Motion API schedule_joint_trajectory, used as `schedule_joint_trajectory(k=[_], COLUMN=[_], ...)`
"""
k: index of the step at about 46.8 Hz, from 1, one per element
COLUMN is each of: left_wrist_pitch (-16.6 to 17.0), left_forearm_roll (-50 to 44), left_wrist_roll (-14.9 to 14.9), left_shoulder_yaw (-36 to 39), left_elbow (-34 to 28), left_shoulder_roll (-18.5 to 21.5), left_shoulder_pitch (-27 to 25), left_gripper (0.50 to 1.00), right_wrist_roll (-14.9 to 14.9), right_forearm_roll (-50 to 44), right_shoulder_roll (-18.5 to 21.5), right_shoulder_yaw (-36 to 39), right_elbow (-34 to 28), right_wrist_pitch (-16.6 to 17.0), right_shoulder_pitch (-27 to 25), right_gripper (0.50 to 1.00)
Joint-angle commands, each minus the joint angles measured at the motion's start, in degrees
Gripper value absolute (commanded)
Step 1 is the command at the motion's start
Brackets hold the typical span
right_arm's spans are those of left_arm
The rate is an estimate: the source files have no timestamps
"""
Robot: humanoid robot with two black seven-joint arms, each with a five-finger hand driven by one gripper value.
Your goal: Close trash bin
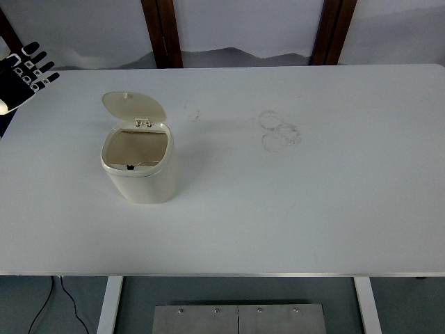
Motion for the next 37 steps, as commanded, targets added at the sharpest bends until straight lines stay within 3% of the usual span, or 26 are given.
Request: schedule_joint_trajectory(k=[1,15,37], left_wrist_pitch=[-0.1,-0.8,-2.8], left_forearm_roll=[1.1,3.0,3.3], left_wrist_roll=[0.2,3.7,7.5], left_shoulder_yaw=[4.4,28.1,45.8], left_elbow=[-0.7,-9.6,-16.0], left_shoulder_roll=[0.2,3.5,4.8], left_shoulder_pitch=[-3.8,-20.0,-36.9], left_gripper=[1.0,1.0,1.0], right_wrist_roll=[0.0,0.0,0.0], right_forearm_roll=[0.0,0.0,0.0], right_shoulder_roll=[0.0,0.0,0.0], right_shoulder_yaw=[0.0,0.0,0.0], right_elbow=[0.0,0.0,0.0], right_wrist_pitch=[0.1,0.0,0.1], right_shoulder_pitch=[-0.1,0.0,0.0], right_gripper=[0.995,0.995,0.995])
